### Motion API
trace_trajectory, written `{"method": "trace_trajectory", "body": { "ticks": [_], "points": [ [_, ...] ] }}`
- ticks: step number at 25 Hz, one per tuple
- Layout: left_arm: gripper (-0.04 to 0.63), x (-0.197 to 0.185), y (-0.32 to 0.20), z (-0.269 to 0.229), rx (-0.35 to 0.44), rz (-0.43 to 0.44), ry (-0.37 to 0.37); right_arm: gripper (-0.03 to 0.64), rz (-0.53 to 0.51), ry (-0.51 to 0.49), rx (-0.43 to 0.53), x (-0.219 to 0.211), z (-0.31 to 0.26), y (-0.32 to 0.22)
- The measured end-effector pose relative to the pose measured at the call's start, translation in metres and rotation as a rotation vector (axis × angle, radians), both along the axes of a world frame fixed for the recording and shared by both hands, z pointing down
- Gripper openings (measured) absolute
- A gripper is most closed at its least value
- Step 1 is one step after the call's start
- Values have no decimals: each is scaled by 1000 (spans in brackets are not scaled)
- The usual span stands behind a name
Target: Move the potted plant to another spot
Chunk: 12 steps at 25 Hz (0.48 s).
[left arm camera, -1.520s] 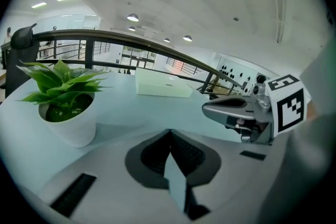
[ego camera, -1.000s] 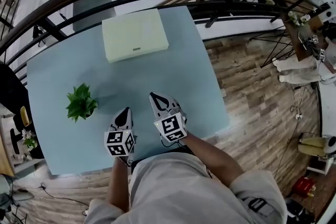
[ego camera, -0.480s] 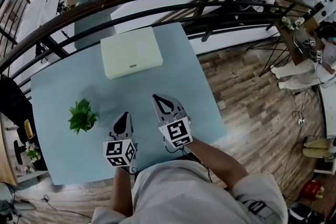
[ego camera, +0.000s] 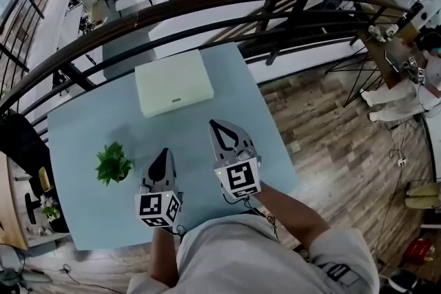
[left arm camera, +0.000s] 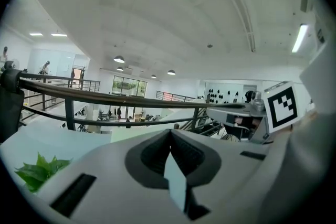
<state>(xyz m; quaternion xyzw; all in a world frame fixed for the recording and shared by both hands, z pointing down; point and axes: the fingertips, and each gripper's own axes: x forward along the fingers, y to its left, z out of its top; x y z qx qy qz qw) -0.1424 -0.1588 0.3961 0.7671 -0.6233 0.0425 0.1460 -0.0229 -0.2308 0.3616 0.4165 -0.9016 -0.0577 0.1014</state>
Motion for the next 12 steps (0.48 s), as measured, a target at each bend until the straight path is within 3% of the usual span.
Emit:
{"method": "trace_trajectory", "body": {
  "ticks": [5,12],
  "points": [
    [12,1,-3,-17,37,-5,-15,3,12,-82,-19,7,-15,-1],
    [12,6,-7,-29,63,-12,-23,3,11,-112,-18,14,-20,0]
  ]
}}
